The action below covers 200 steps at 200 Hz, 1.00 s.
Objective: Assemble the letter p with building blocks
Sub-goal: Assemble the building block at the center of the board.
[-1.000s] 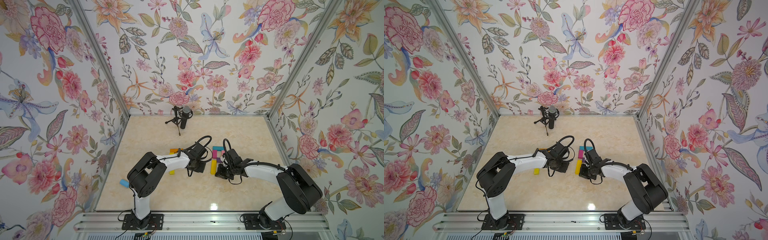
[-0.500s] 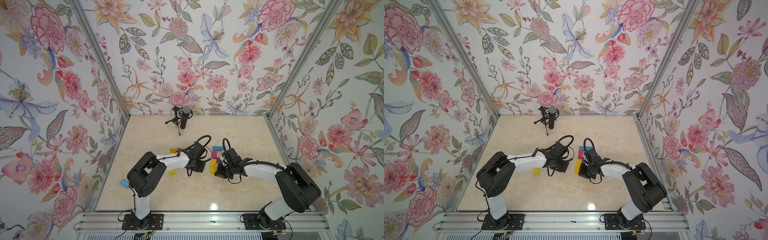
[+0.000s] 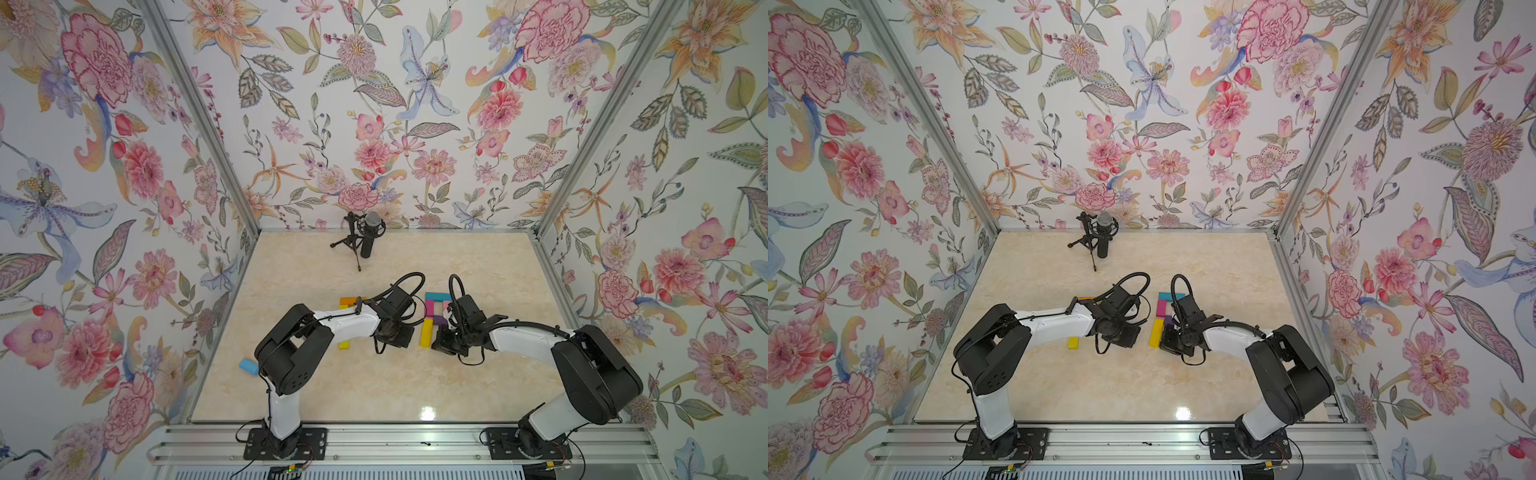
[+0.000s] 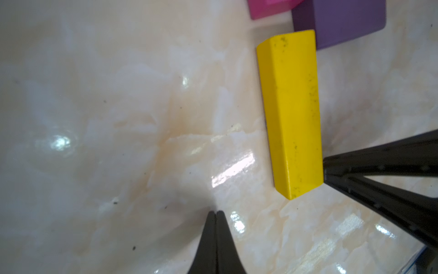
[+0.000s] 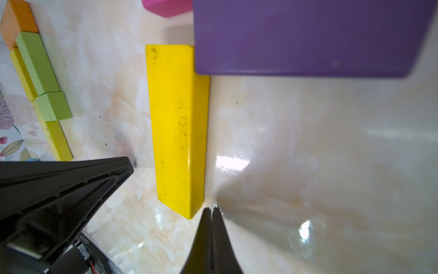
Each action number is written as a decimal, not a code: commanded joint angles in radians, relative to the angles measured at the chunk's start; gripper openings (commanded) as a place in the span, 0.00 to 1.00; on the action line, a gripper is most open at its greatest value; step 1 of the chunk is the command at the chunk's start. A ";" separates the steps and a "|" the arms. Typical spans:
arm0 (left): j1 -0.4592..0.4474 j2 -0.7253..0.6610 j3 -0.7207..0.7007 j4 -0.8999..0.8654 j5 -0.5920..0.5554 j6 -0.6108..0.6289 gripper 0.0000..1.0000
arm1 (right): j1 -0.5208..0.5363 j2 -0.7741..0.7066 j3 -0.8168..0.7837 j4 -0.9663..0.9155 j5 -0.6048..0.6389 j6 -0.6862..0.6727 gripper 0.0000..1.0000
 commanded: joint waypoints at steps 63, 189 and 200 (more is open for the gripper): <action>-0.045 0.053 0.044 0.005 0.061 0.035 0.00 | -0.019 -0.072 -0.022 -0.014 0.002 -0.009 0.00; -0.052 0.109 0.104 0.017 0.074 0.009 0.00 | -0.086 -0.164 -0.117 -0.028 -0.012 -0.029 0.00; -0.052 0.112 0.110 0.016 0.074 0.009 0.00 | -0.085 -0.162 -0.117 -0.028 -0.014 -0.032 0.00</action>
